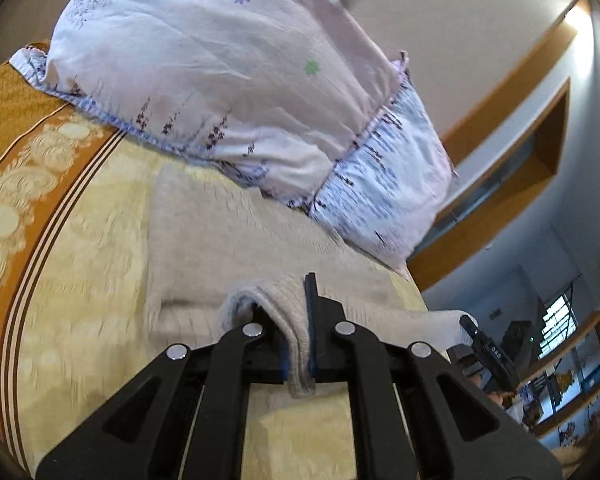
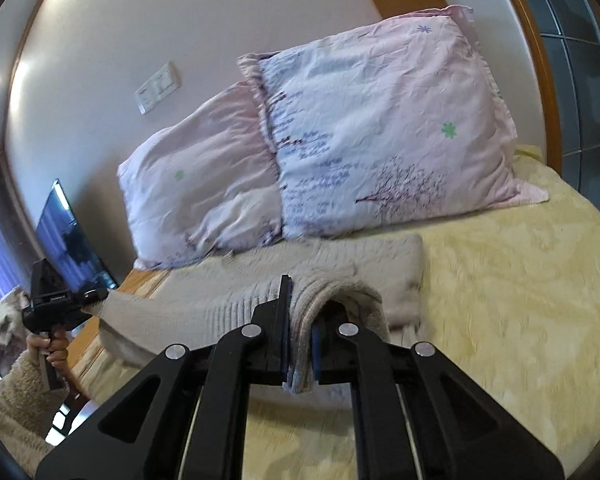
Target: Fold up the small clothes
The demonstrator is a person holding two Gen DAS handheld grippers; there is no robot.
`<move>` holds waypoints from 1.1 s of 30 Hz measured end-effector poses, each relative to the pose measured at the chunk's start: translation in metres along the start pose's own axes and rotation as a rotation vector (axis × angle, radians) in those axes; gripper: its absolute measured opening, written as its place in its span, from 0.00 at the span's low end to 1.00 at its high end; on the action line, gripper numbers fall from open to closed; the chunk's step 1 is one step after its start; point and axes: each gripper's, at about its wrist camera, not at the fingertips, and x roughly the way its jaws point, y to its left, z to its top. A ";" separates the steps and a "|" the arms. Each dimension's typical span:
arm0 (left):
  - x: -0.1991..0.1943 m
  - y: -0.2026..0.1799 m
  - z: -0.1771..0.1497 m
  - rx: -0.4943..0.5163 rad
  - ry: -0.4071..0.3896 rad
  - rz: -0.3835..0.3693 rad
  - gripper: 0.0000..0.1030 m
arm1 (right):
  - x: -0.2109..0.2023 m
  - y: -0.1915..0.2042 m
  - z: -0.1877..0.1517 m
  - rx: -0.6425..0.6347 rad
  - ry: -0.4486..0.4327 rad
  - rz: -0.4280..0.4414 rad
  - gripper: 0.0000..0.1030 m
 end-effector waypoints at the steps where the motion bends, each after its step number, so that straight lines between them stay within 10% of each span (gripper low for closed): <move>1: 0.004 0.001 0.005 -0.007 -0.001 0.002 0.06 | 0.007 -0.004 0.006 0.012 -0.009 -0.009 0.08; 23: 0.139 0.060 0.078 -0.150 0.084 0.143 0.08 | 0.161 -0.080 0.031 0.285 0.207 -0.162 0.12; 25: 0.144 0.065 0.078 -0.179 0.102 0.145 0.14 | 0.166 -0.084 0.035 0.319 0.222 -0.162 0.37; 28: 0.134 0.066 0.081 -0.196 0.061 0.155 0.54 | 0.150 -0.082 0.045 0.320 0.140 -0.197 0.75; 33: 0.099 0.057 0.083 -0.162 0.028 0.141 0.60 | 0.109 -0.076 0.049 0.273 0.070 -0.215 0.74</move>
